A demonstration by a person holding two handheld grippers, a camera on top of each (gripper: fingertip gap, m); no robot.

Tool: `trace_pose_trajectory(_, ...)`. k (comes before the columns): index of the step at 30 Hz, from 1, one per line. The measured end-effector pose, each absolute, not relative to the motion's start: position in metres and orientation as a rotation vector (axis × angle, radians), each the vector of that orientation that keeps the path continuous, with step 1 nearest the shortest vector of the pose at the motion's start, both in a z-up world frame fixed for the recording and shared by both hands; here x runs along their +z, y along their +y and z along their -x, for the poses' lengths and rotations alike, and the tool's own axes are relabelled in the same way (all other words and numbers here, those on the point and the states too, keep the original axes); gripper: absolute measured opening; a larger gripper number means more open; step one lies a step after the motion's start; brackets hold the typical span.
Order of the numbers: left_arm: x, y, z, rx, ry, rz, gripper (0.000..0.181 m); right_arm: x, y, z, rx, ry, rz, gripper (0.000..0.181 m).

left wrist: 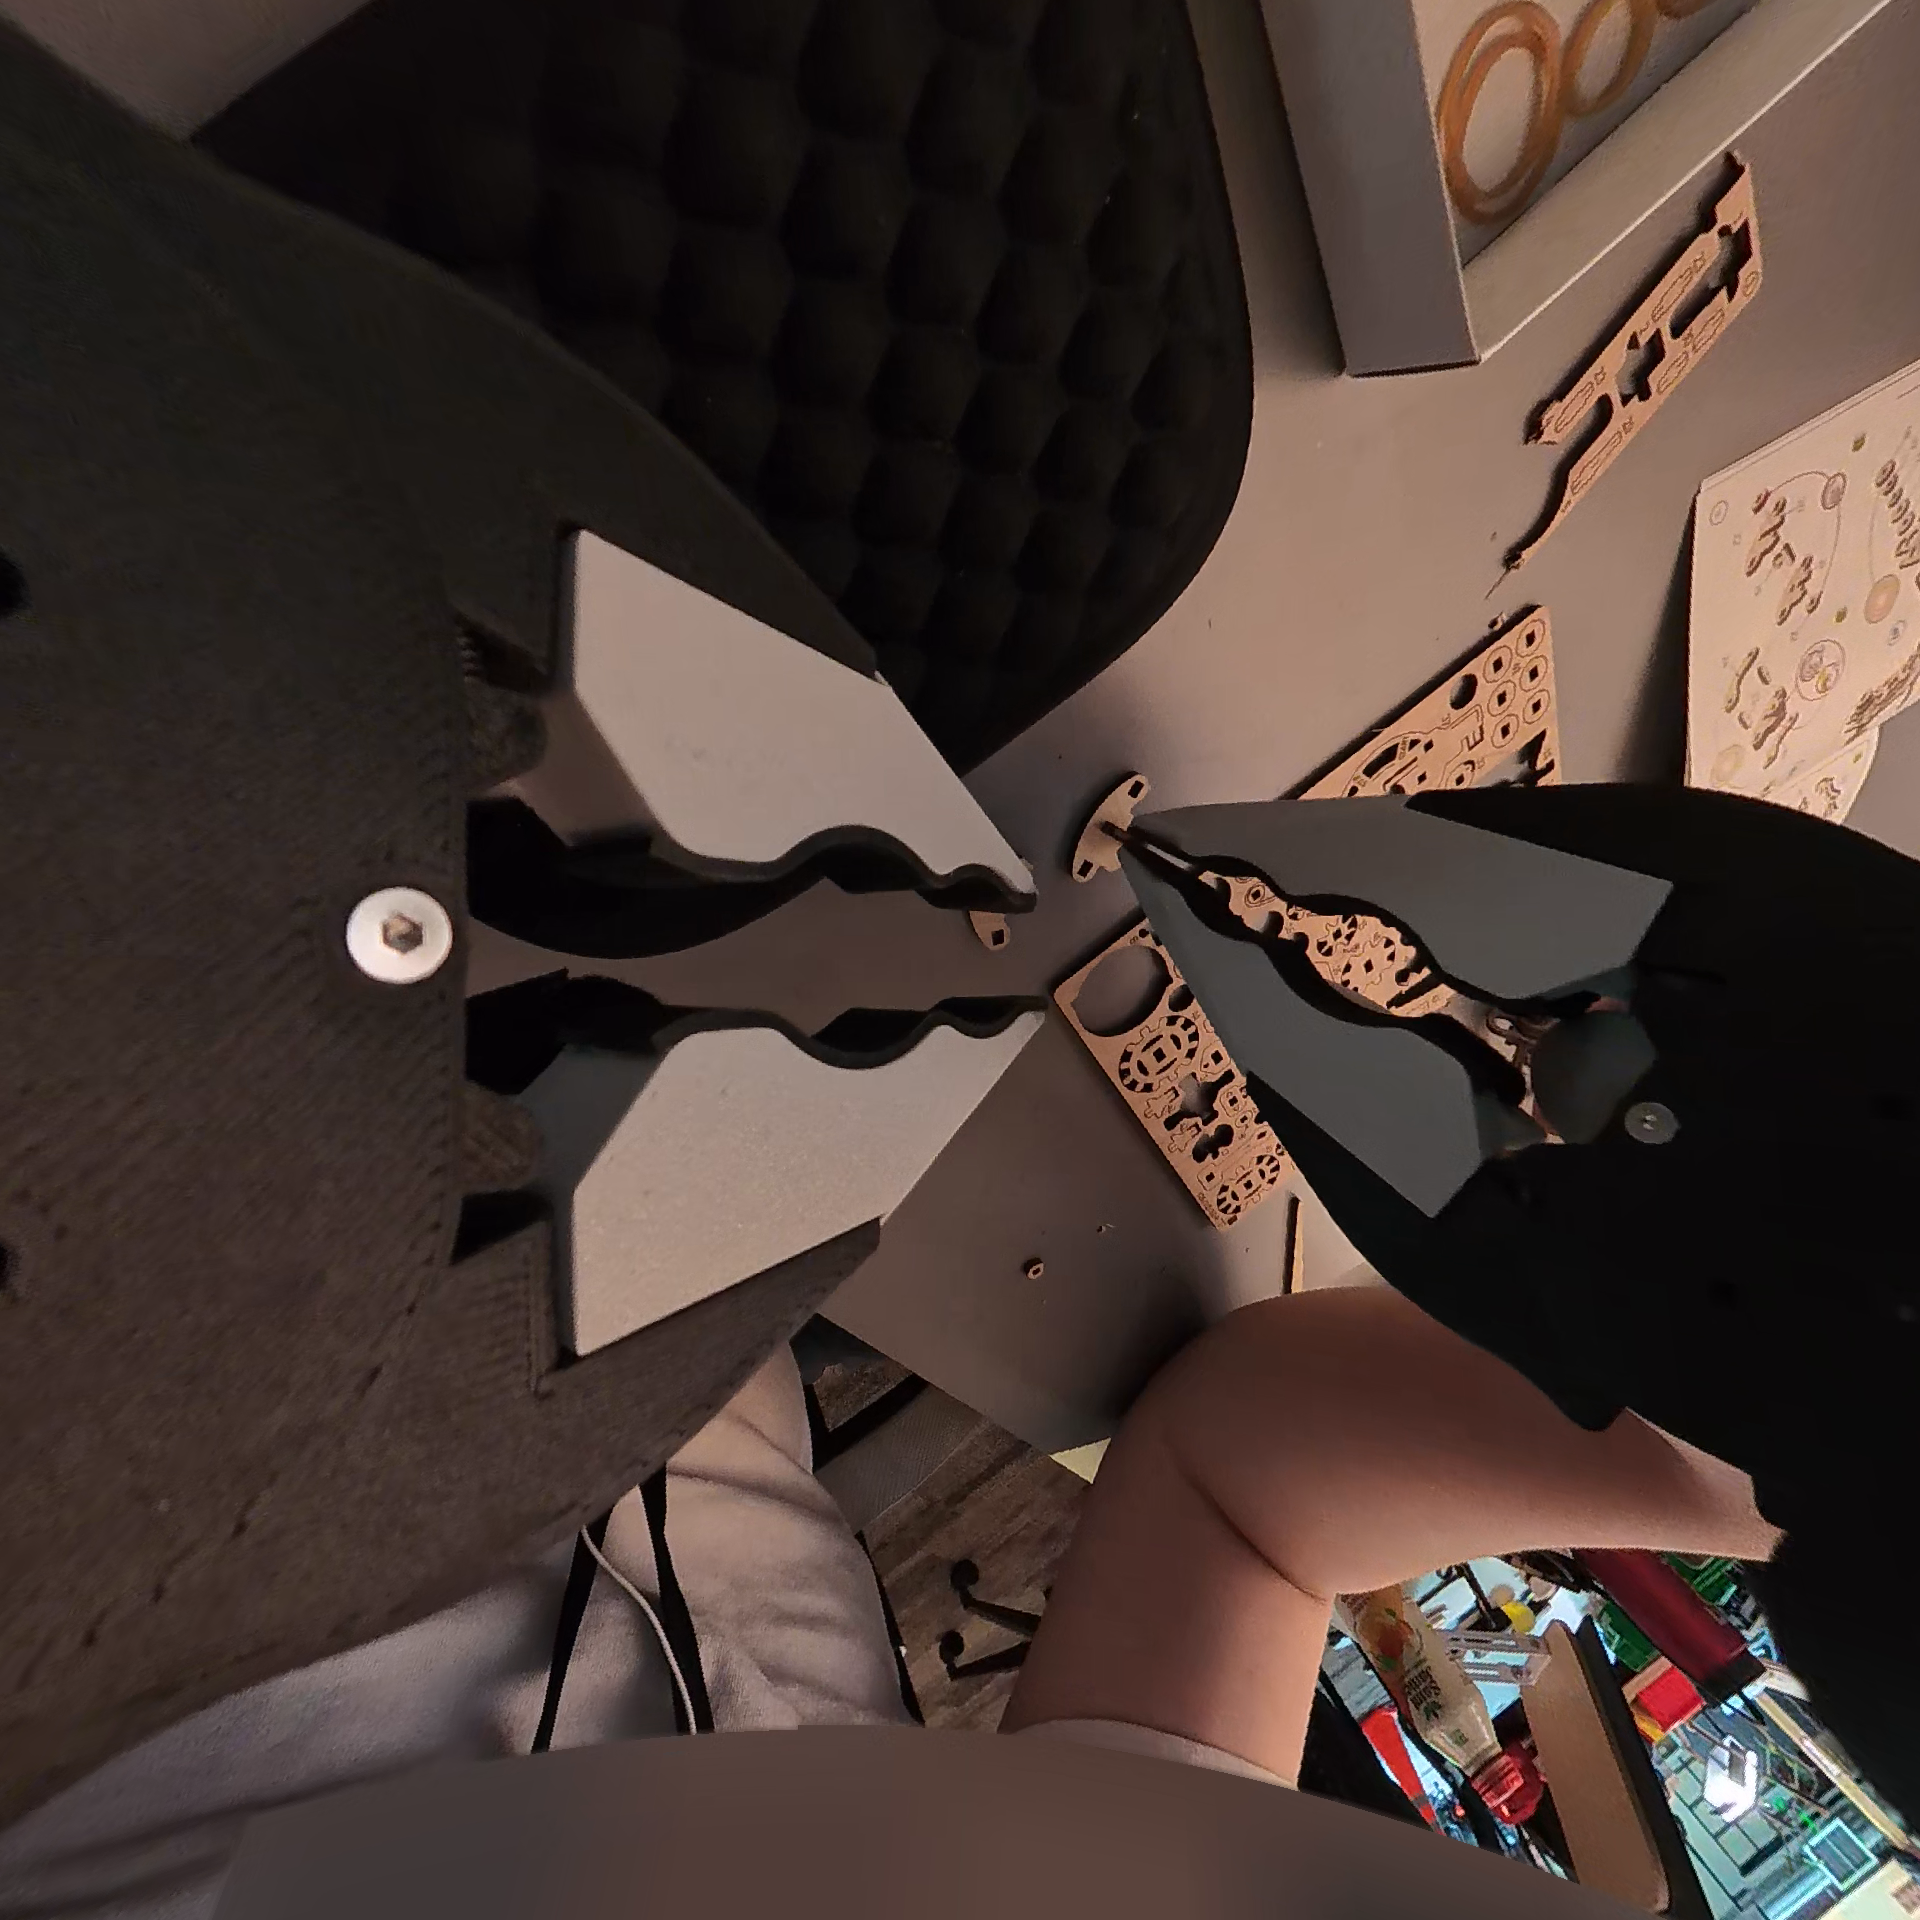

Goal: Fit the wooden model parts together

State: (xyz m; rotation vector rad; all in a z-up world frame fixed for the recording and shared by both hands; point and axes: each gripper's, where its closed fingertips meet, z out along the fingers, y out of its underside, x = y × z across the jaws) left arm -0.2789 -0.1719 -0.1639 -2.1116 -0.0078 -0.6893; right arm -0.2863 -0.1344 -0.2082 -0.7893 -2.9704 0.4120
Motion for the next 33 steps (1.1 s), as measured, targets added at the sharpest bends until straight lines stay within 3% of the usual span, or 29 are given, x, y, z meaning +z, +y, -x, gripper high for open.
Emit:
trace_pose_trajectory(1, -0.1640, -0.1719, 0.2789, -0.690, -0.008, 2.111, 0.015, -0.2086, -0.1346, 0.2859, 0.415, -2.974, 0.792, 0.000)
trace_pose_trajectory(33, -0.1637, -0.1722, 0.2793, -0.686, -0.006, 2.113, 0.015, -0.2144, -0.1350, 0.2851, 0.435, -2.974, 0.825, 0.000)
